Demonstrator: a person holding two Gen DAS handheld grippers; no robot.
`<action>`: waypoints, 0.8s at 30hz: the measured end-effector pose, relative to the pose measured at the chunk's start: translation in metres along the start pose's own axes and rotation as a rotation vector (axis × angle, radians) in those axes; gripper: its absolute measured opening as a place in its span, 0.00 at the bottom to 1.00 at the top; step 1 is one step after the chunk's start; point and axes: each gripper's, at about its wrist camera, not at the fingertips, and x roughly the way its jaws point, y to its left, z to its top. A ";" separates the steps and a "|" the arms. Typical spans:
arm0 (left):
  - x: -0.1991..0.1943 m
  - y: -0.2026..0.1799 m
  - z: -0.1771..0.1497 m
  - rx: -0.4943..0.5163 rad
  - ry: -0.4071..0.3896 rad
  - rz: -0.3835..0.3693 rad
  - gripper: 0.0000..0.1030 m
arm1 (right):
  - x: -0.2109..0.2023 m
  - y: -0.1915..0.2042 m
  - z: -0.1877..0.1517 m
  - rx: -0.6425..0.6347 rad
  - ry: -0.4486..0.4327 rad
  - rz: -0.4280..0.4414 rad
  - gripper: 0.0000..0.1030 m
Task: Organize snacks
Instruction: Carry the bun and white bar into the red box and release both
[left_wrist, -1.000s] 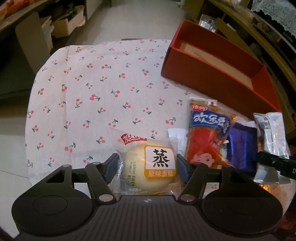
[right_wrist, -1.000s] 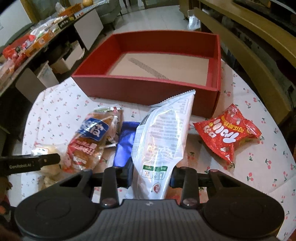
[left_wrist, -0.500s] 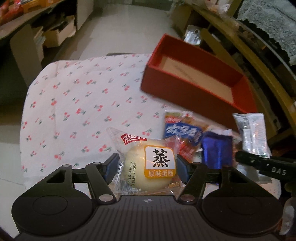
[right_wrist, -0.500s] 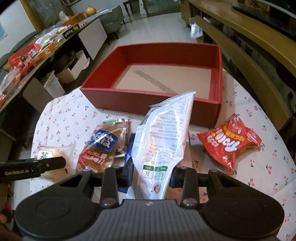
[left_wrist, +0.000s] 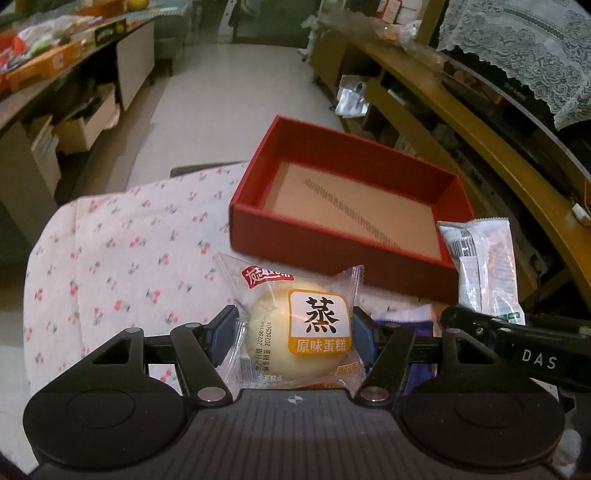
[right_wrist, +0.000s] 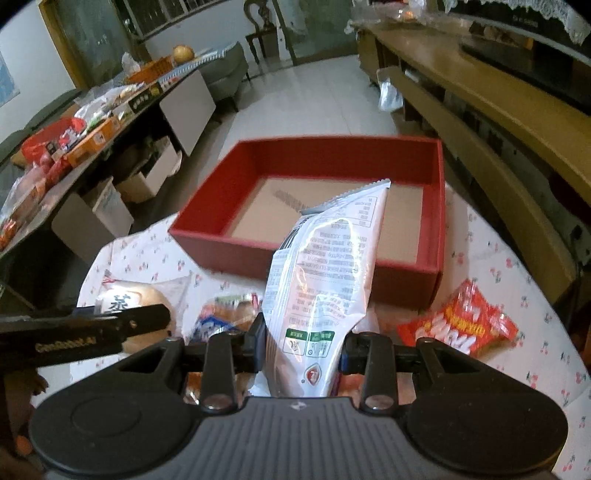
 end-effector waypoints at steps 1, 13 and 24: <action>0.001 -0.002 0.003 0.002 -0.005 -0.001 0.68 | 0.000 0.000 0.002 0.002 -0.007 -0.002 0.44; 0.017 -0.034 0.032 0.085 -0.063 -0.008 0.68 | 0.008 -0.006 0.031 0.034 -0.056 -0.010 0.44; 0.040 -0.046 0.056 0.104 -0.083 0.008 0.68 | 0.027 -0.015 0.059 0.058 -0.089 -0.038 0.44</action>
